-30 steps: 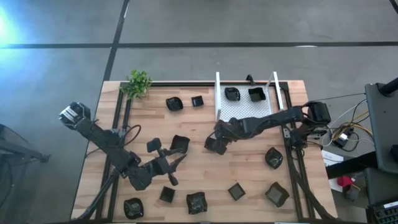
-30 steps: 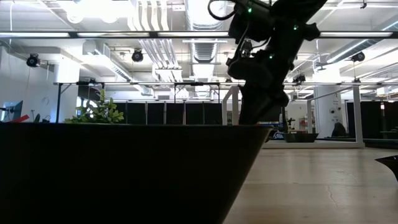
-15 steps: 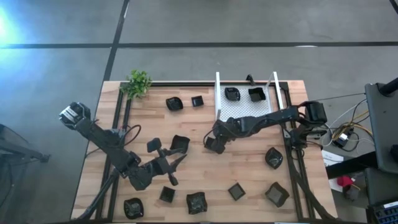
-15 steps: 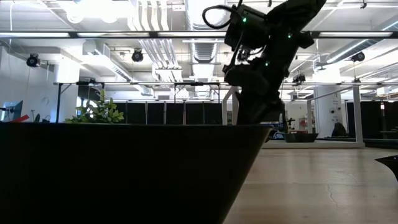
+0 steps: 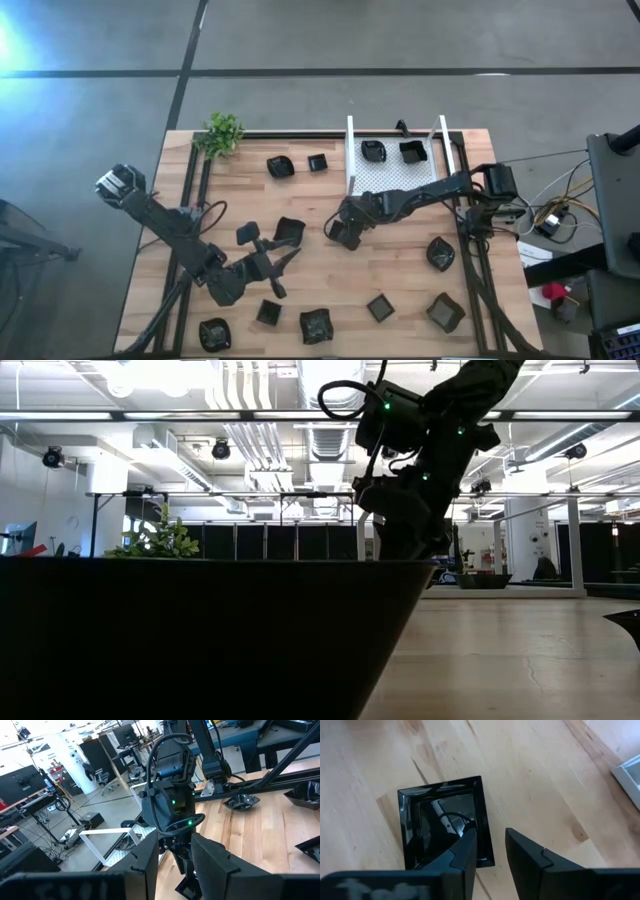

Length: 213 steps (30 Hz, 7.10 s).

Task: Pick & Place Mini shaped plates
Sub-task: Put the square plate on the shelf, then stack the leaf shaped plate on top of the other leaf shaped plate on the shelf

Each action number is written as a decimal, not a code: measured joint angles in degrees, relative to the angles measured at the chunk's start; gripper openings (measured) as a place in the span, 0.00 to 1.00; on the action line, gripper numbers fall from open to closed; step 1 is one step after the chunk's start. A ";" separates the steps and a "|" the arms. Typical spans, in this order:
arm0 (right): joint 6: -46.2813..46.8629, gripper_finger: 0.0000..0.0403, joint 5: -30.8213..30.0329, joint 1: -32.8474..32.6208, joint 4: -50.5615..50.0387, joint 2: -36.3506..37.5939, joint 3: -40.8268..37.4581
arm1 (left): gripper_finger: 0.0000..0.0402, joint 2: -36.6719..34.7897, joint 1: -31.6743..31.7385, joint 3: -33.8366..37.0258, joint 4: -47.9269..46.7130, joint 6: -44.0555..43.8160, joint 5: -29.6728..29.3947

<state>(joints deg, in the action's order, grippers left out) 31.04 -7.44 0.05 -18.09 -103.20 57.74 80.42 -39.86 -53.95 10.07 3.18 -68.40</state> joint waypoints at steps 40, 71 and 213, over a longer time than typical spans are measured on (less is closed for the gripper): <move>-4.36 0.02 2.57 0.00 0.62 -0.87 0.00 | 0.28 0.00 0.00 0.04 -0.01 -0.22 -0.02; -0.07 0.02 -9.52 2.40 -24.37 19.99 -0.09 | 0.28 0.00 0.00 0.04 -0.92 -0.64 -0.03; 47.46 0.02 -13.89 -26.14 -51.22 29.20 -0.43 | 0.28 0.00 0.09 0.04 -1.12 -2.58 -0.05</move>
<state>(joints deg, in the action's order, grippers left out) 78.50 -21.33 -26.09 -69.31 -74.00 57.31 80.42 -39.77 -53.91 8.95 0.60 -68.45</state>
